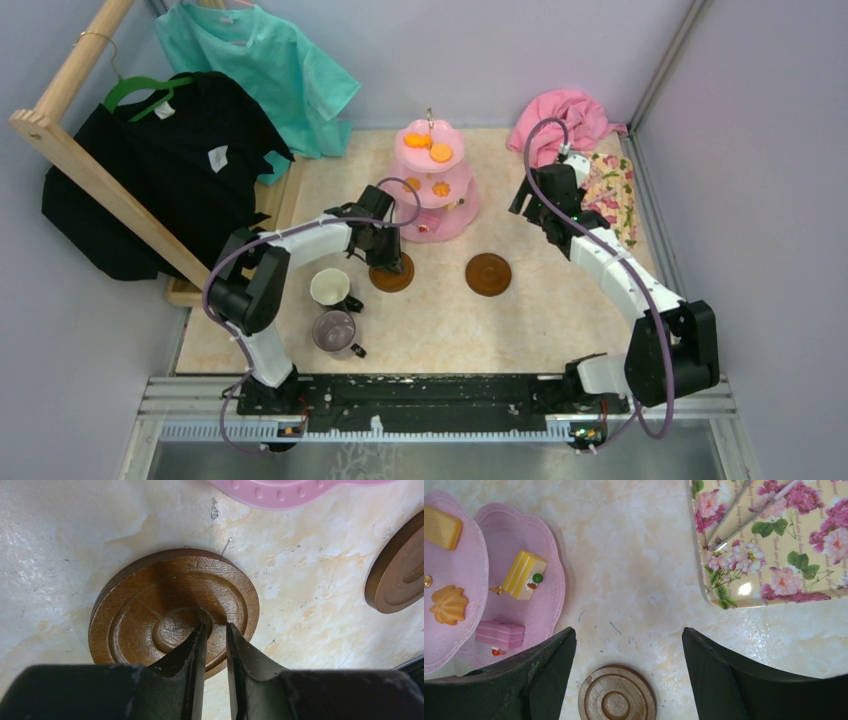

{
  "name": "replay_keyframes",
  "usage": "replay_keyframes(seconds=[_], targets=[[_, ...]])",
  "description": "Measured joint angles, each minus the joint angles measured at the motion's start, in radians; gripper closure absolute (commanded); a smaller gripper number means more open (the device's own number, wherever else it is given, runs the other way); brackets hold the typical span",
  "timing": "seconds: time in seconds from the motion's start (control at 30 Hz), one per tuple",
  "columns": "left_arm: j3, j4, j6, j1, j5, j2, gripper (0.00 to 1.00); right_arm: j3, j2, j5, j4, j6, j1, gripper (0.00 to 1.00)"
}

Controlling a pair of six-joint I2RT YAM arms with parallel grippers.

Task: Serve the afternoon tea
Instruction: Move the coaster to the center of the board.

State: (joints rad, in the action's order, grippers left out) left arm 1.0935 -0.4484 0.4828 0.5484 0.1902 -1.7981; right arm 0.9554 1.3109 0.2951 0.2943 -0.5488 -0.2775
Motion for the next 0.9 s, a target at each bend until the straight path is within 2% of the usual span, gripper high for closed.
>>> replay_keyframes(seconds=[0.73,0.9], targets=[[-0.035,-0.004,0.08,0.008,-0.065,0.034,0.72,0.0,-0.002,-0.008,0.008,0.018,0.001,0.22],[-0.039,-0.008,0.096,0.012,-0.081,0.042,0.64,0.0,-0.013,-0.009,0.012,0.019,0.001,0.22]])
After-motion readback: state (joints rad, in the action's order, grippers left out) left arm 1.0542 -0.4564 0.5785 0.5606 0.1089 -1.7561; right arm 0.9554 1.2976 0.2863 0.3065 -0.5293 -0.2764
